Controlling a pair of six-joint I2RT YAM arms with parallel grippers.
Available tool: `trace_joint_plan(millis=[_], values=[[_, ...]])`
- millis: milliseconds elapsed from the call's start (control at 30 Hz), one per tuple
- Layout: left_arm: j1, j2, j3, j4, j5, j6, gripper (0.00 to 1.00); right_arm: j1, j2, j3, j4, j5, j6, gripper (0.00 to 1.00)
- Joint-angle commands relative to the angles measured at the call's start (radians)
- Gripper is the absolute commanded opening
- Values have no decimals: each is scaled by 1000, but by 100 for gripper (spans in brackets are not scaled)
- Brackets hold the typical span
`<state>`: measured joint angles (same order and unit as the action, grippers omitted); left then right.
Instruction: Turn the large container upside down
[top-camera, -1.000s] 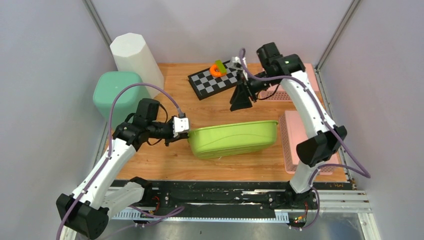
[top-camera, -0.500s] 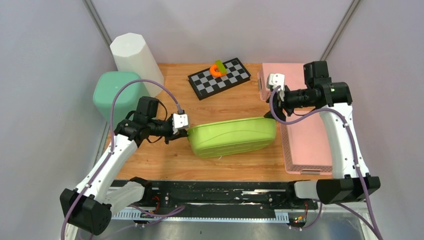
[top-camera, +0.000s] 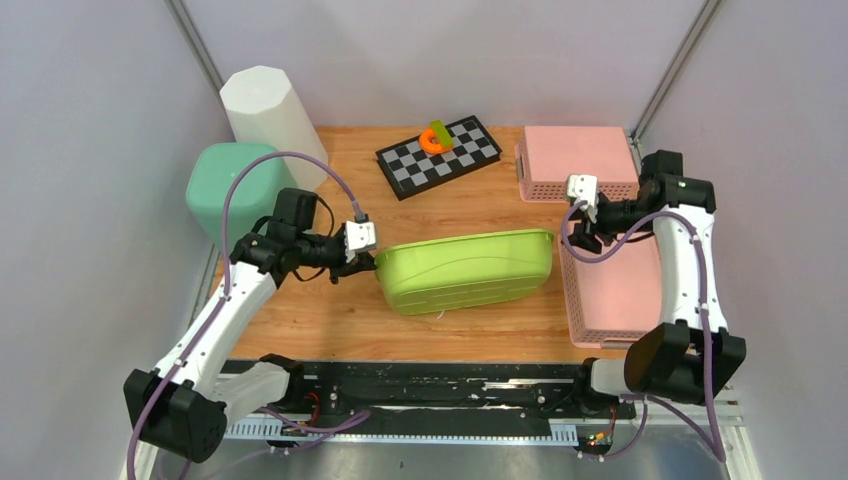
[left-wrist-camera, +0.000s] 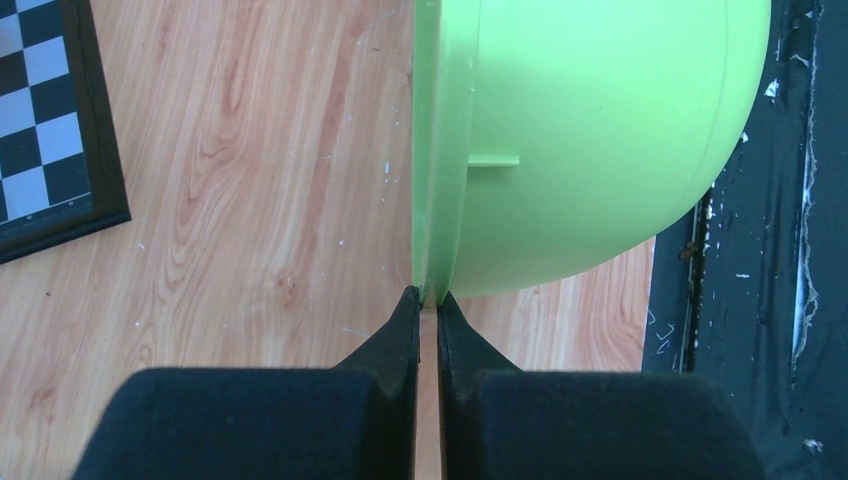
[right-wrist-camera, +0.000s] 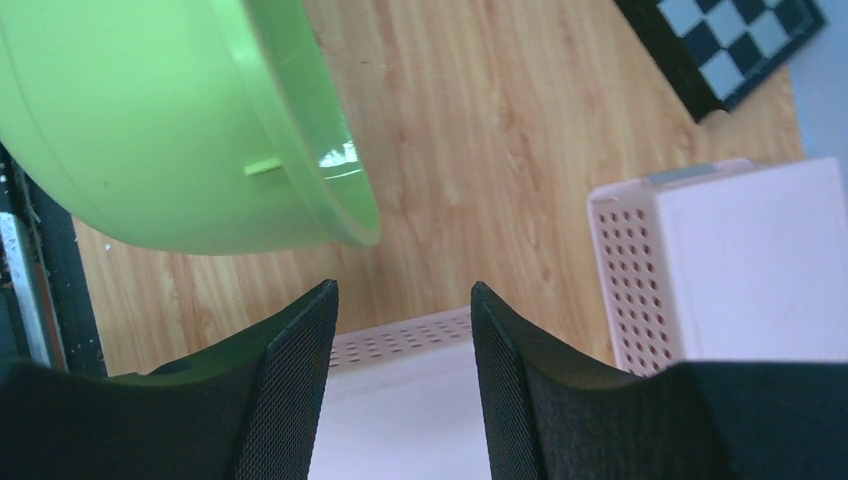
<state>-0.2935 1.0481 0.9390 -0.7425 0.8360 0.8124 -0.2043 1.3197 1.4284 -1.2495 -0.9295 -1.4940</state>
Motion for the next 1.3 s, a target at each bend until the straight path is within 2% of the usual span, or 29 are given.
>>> trace_joint_plan(millis=[0,233,400,600,1000,1267], values=[[11,21,26,-37,25,-10,0,-12,25,-83,-79,-126,-223,53],[14,34,44,-49,36,-9,0,-12,67,-105,-221,-244,-430,44],[17,40,45,-47,39,-10,0,-6,85,-128,-264,-267,-499,37],[20,46,51,-44,45,-15,0,2,115,-132,-281,-265,-502,27],[29,70,74,-20,60,-69,0,21,239,-37,-353,-294,-388,3],[47,101,113,10,76,-184,0,29,273,1,-354,-348,-196,3]])
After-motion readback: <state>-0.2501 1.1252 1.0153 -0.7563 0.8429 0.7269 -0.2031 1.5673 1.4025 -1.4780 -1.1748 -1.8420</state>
